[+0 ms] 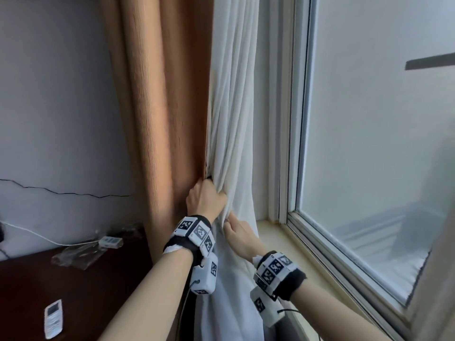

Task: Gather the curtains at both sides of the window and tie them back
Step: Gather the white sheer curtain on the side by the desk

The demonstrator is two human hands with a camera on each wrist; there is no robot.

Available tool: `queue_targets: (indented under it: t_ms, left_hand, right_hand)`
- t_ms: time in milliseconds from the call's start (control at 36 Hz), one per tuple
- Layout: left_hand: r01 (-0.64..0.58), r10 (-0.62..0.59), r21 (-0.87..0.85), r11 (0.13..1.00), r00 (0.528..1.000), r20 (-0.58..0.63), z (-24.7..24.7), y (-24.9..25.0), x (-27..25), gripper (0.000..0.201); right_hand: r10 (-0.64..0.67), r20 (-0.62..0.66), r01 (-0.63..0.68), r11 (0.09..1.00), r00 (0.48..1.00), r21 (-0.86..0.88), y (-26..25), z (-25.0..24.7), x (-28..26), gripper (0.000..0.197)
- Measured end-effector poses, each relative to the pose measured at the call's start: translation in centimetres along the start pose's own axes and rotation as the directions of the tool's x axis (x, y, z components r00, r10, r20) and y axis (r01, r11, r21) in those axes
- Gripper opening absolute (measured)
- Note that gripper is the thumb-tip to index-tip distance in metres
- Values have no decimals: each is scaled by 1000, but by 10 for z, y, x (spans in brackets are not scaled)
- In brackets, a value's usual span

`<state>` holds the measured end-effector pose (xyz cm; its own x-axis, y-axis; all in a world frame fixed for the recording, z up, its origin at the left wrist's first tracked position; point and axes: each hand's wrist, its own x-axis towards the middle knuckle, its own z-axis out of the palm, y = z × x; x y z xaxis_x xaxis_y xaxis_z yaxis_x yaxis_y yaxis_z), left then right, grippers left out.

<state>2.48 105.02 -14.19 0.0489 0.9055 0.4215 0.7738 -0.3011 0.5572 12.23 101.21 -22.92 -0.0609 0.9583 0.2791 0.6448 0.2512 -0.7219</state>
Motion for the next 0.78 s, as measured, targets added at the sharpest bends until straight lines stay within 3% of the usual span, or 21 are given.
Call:
queue_targets:
  t_ms: [167,222,306,389,472,556,667,722,778]
  left_hand:
    - [51,-48,-73,996,998,42,-10,4,-7,84]
    - [65,-64,-34,997,997,45,-12,5,-9,89]
    - [28,-31,117,993,999,18,-11,3,-10,57]
    - [0,-2,151,988,1000,17,-11,-1,-8,33]
    - [-29,27,144,989,999,22,-11,-3,-6,30]
    - [-57,56,143,988,998,15,-7,-4,-5,26]
    - [-64,63,134,989,998,13,-4,-4,-4,24]
    - [-68,67,122,990,998,14,-3,-3,-4,24]
    - [-63,62,104,993,998,12,-2,-4,-3,26]
  right_hand:
    - [-68,-3,67,992,998,-110,-6,9,4,41]
    - [-113,-12,110,983,994,-144,-7,11,2,45]
    - [-164,-22,159,978,986,-132,-8,6,1,43]
    - [-178,-31,179,982,984,65,-6,-11,3,37]
    - [-10,-131,52,946,991,321,6,-34,15,32]
    - [189,-180,-48,806,965,590,28,-46,38,37]
    - [418,-92,-251,691,904,678,54,-51,66,55]
    - [457,26,-358,658,889,663,63,-46,76,70]
    - [440,134,-418,651,888,633,63,-37,82,65]
